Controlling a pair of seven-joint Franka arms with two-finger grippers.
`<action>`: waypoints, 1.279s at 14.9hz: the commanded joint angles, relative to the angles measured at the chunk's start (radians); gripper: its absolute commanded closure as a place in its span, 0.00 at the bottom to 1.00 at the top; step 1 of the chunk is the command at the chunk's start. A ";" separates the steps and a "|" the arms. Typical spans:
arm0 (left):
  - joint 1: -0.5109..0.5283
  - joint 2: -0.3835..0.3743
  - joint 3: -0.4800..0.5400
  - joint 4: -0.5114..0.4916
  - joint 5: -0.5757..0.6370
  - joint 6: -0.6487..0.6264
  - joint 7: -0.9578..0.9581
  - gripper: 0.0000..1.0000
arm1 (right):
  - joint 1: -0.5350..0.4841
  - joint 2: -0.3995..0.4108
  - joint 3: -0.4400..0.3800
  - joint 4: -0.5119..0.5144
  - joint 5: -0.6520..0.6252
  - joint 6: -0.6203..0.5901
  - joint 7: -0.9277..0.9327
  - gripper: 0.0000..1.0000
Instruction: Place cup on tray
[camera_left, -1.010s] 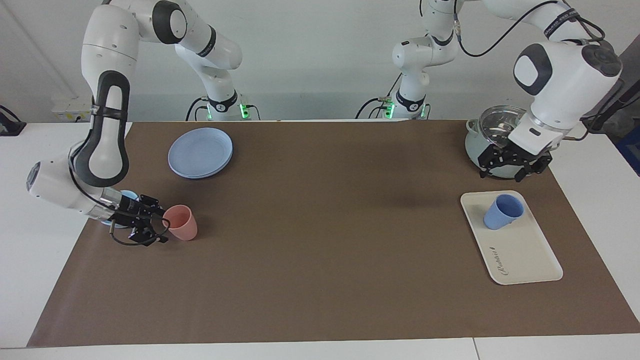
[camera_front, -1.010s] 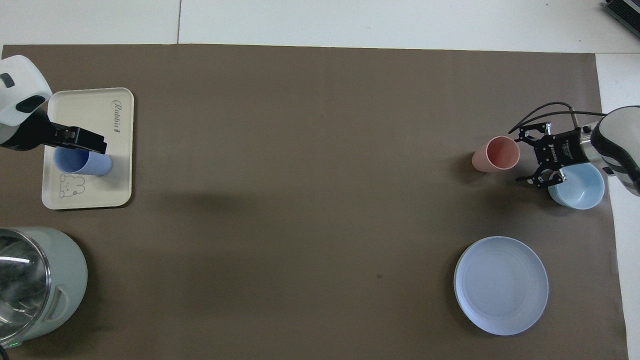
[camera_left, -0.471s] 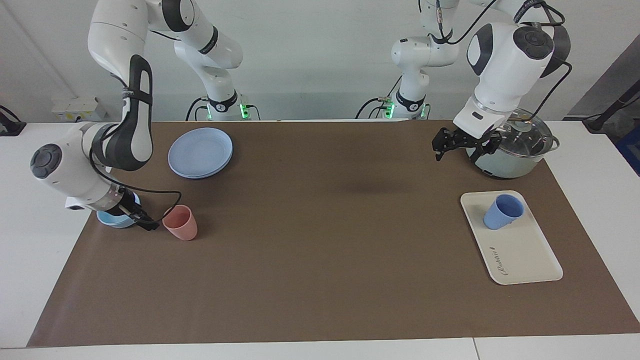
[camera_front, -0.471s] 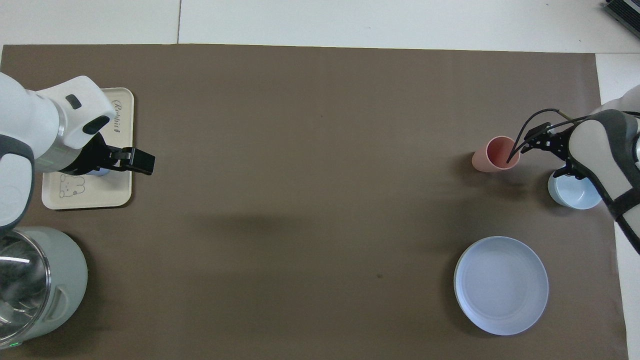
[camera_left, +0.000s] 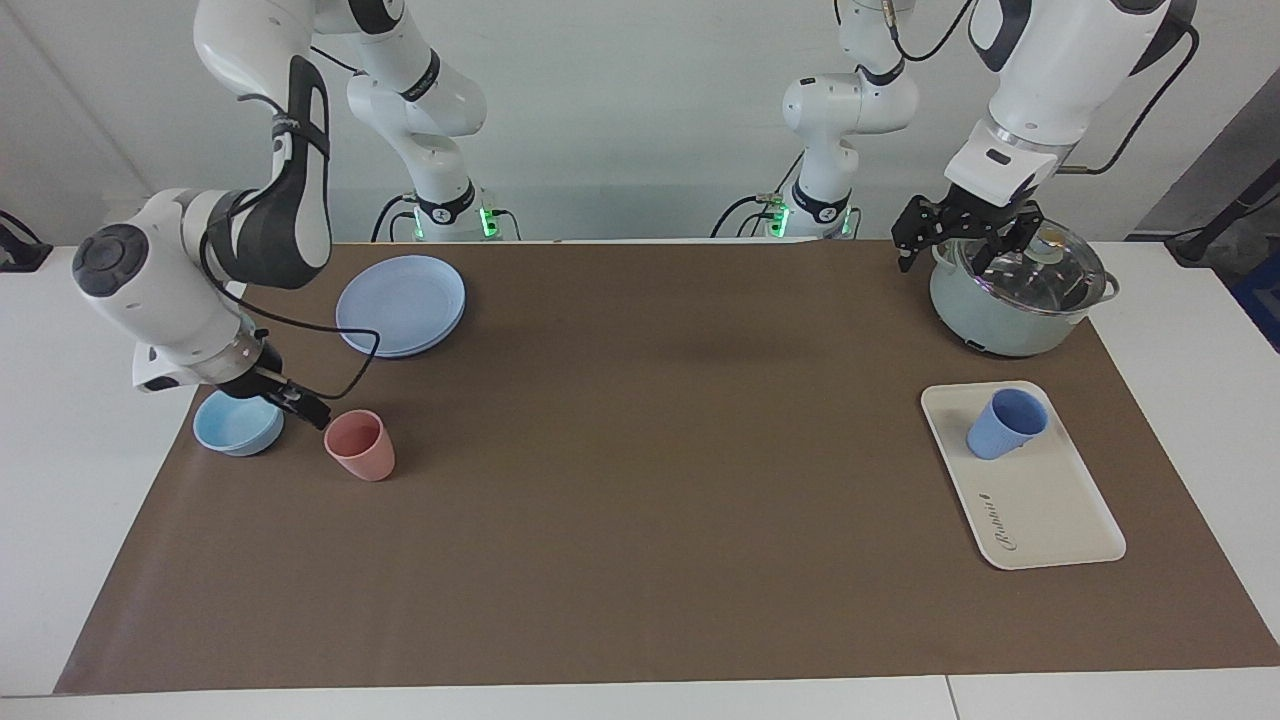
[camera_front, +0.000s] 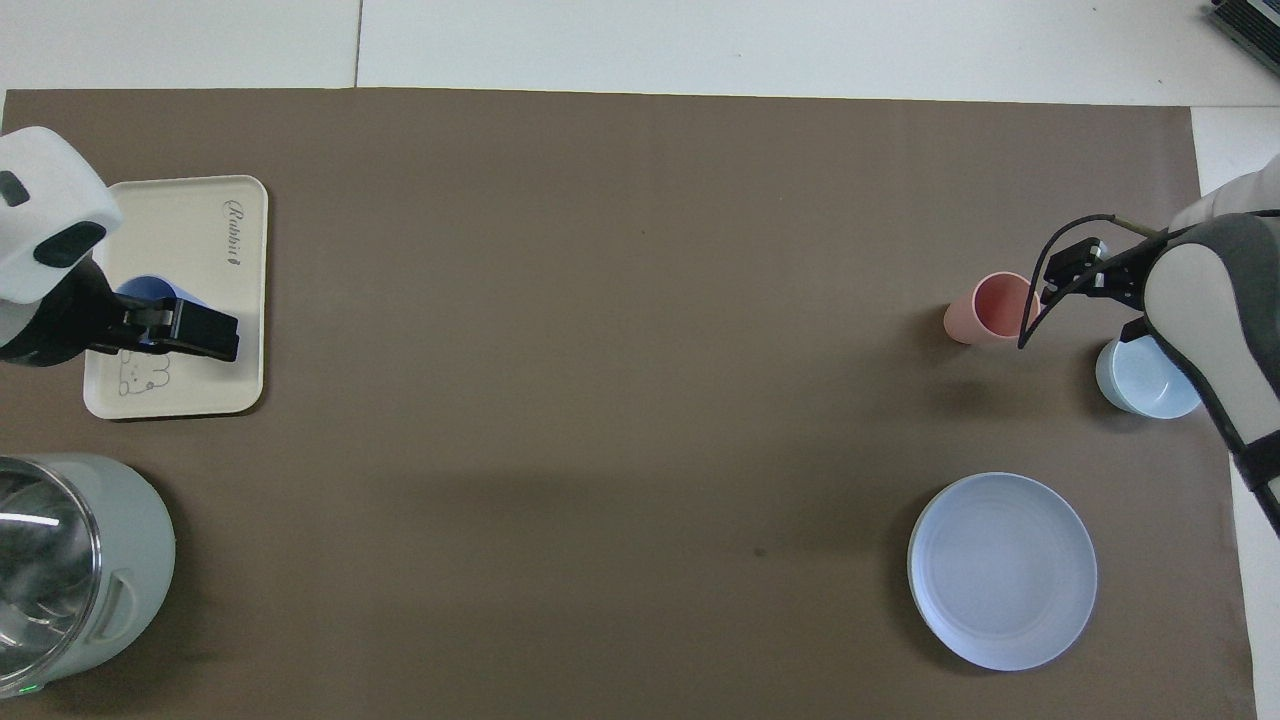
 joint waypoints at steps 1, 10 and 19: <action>0.026 -0.003 0.004 0.011 0.006 -0.051 0.058 0.00 | 0.040 -0.116 0.004 -0.036 -0.024 -0.074 -0.026 0.00; 0.041 -0.035 0.007 -0.042 0.003 0.009 0.049 0.00 | 0.238 -0.231 0.041 0.069 -0.041 -0.199 -0.030 0.00; 0.042 -0.035 0.006 -0.041 0.005 -0.002 0.049 0.00 | 0.218 -0.288 0.033 0.074 -0.043 -0.225 -0.141 0.00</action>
